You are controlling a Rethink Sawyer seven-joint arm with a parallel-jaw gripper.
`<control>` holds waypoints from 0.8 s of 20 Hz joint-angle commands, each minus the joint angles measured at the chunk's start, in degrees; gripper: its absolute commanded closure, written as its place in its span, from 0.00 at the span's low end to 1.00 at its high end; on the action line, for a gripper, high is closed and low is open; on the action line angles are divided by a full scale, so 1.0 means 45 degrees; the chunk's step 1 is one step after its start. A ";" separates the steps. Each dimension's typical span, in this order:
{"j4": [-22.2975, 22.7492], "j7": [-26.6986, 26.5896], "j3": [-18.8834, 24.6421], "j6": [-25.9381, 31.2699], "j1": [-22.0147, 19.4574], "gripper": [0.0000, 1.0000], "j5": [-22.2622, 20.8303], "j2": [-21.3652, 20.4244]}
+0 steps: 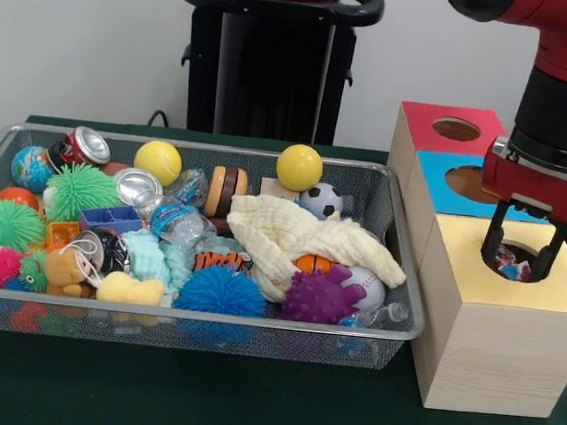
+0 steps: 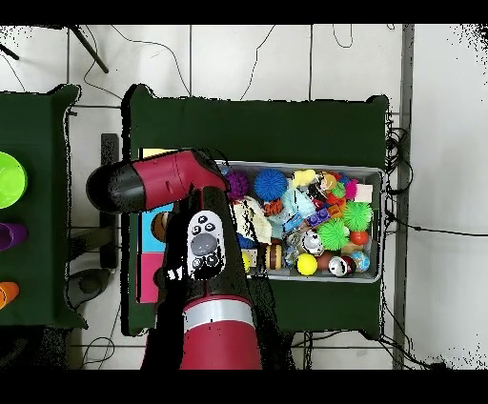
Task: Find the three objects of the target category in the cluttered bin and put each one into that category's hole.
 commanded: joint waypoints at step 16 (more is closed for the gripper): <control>0.0405 -0.2187 0.1512 0.3513 -0.0714 0.00 0.0494 -0.1045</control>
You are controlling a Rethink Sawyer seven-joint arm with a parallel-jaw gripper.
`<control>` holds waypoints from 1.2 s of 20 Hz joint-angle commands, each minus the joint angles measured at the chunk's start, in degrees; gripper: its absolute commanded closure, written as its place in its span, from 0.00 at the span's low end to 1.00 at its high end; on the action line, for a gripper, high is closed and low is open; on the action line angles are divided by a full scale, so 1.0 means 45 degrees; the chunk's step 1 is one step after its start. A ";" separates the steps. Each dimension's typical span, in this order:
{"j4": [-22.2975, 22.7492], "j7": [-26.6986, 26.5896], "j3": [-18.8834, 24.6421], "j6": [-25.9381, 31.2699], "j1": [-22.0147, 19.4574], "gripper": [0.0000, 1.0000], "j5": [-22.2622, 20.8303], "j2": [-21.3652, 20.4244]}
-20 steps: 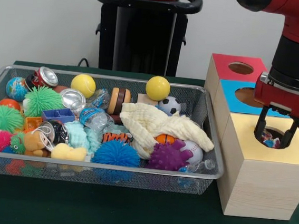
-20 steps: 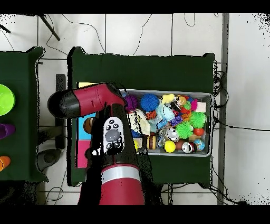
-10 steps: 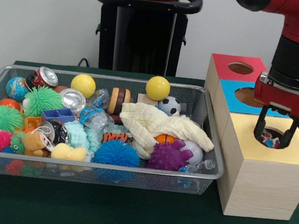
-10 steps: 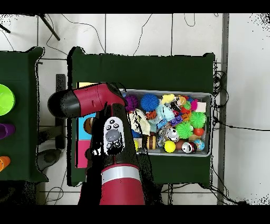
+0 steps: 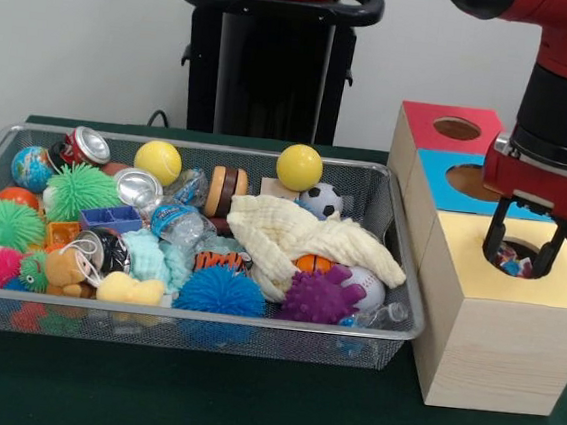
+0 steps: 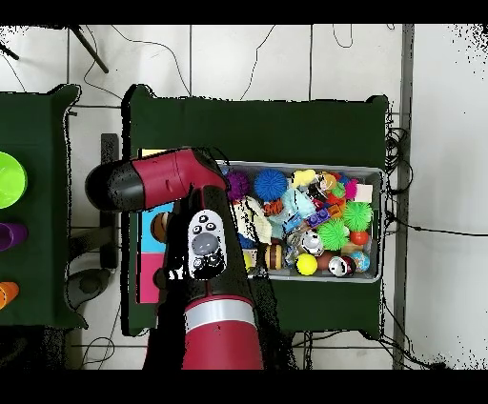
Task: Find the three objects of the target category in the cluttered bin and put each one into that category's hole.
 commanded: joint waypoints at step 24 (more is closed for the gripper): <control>0.0454 -0.2059 0.1559 0.2884 -0.0815 0.00 -0.0037 -0.0895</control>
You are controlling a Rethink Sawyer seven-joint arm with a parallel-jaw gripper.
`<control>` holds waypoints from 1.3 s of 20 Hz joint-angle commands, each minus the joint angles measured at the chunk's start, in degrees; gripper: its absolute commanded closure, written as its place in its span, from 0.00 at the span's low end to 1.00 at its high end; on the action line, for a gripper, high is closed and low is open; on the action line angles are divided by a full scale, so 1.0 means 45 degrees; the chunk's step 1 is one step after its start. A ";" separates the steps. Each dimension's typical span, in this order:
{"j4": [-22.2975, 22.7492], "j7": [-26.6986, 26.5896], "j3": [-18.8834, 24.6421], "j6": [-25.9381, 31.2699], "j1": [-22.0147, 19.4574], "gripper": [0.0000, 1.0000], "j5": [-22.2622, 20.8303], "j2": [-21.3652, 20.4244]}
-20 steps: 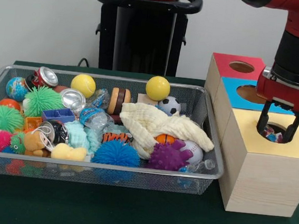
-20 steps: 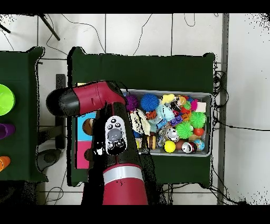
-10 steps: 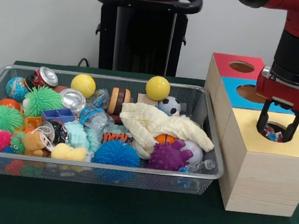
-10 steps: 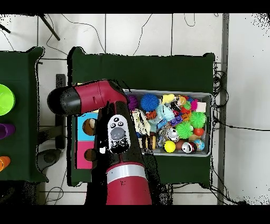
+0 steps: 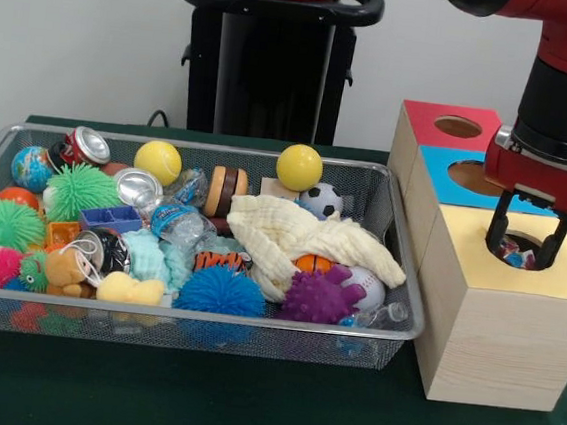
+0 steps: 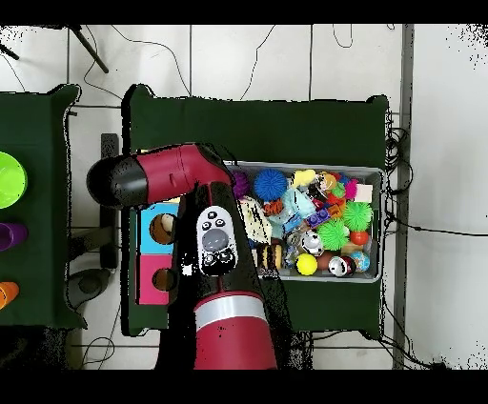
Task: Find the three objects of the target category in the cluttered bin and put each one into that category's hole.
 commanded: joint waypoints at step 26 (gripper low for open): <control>0.0413 -0.1847 0.0914 0.2065 -0.0348 1.00 -0.0221 -0.0795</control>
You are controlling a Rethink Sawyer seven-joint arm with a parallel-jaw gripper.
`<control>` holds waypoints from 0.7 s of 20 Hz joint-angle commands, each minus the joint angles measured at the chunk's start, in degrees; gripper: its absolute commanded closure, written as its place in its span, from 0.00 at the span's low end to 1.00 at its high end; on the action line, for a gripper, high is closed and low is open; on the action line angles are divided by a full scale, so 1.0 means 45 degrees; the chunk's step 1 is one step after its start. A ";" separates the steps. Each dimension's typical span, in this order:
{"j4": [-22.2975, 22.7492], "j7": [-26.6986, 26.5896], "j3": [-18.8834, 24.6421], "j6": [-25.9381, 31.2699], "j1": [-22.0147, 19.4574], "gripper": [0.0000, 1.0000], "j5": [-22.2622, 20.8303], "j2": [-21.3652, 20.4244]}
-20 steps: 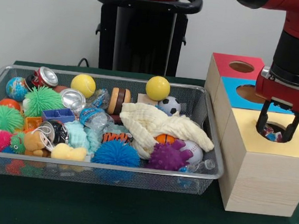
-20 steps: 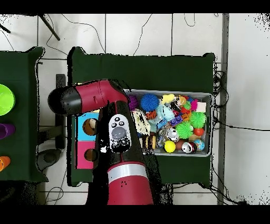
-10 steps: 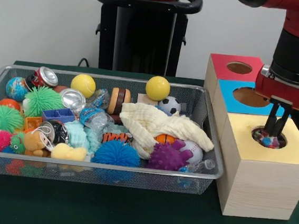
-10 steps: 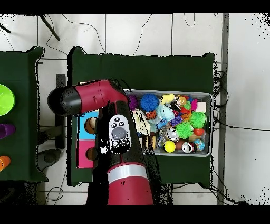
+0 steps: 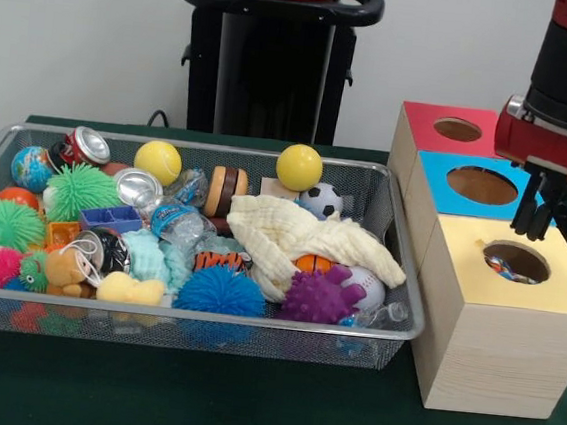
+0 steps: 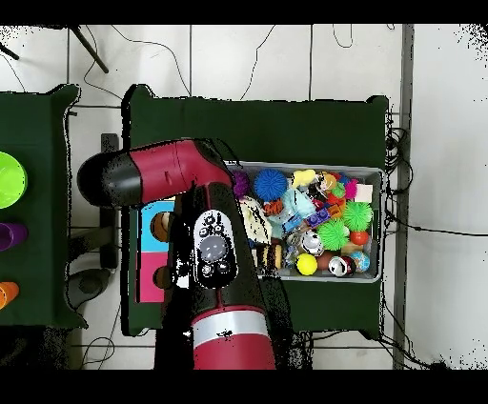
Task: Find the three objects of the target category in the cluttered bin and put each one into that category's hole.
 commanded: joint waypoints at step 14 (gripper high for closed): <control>0.0308 -0.2250 0.1075 0.2235 -0.0552 1.00 -0.0031 -0.0412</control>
